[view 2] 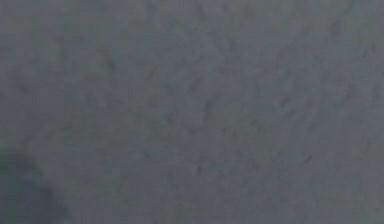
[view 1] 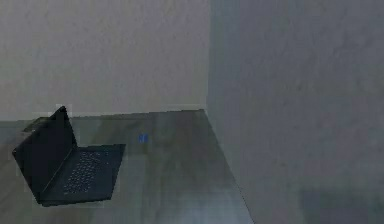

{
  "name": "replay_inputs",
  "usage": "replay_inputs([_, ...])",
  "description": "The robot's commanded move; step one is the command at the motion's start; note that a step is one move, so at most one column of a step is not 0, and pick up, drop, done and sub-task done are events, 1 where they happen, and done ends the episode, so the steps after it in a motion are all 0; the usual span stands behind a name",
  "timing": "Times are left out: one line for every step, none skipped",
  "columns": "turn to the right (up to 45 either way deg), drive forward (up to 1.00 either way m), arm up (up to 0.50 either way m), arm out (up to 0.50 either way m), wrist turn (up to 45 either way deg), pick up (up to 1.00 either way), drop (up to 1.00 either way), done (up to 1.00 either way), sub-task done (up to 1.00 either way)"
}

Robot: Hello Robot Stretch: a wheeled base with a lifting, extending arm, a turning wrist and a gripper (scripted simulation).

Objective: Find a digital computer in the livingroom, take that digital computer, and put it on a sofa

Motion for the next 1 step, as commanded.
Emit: replay_inputs([0.0, 0.15, 0.0, 0.0, 0.0, 0.0, 0.0, 0.0, 0.0])
